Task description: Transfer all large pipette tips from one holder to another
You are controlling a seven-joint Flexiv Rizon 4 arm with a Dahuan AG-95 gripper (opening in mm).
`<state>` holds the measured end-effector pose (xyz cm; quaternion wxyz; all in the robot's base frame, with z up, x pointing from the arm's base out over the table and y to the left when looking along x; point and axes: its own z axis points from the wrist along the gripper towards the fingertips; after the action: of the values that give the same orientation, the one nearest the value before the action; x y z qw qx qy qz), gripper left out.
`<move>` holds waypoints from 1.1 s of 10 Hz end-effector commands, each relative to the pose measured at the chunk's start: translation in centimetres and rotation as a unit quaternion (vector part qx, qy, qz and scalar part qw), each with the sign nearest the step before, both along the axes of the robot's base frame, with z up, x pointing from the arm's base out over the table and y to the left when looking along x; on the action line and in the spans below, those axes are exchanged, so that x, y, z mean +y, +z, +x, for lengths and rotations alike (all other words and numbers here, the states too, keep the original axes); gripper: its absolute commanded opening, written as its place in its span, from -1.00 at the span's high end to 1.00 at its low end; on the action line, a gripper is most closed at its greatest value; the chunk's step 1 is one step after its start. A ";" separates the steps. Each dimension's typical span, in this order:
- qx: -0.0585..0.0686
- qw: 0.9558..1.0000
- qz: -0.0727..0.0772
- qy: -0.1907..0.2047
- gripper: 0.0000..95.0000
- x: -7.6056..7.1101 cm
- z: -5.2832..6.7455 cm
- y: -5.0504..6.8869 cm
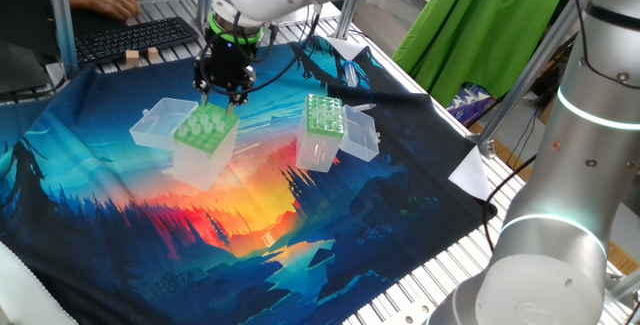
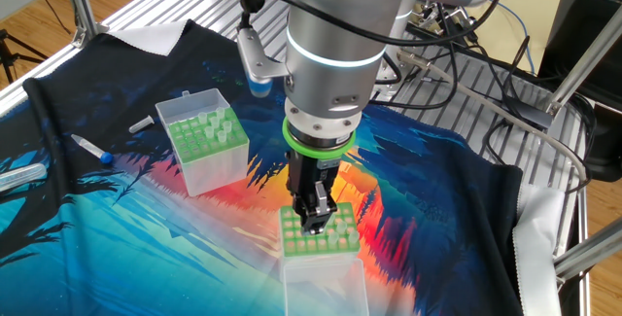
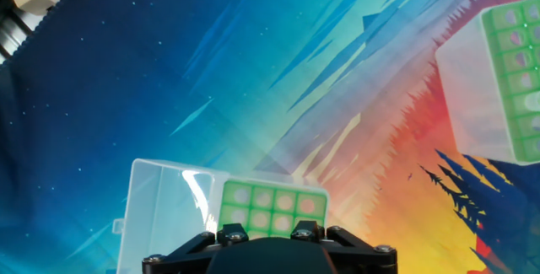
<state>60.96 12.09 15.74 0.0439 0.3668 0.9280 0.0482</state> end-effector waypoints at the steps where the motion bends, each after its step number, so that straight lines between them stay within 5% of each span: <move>1: -0.002 1.000 -0.001 0.000 0.20 -0.1 -0.2 -0.2; 11: -0.011 1.000 -0.002 0.002 0.20 -0.1 -1.0 -0.3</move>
<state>59.96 11.98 15.43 0.0547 0.3628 0.9289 0.0493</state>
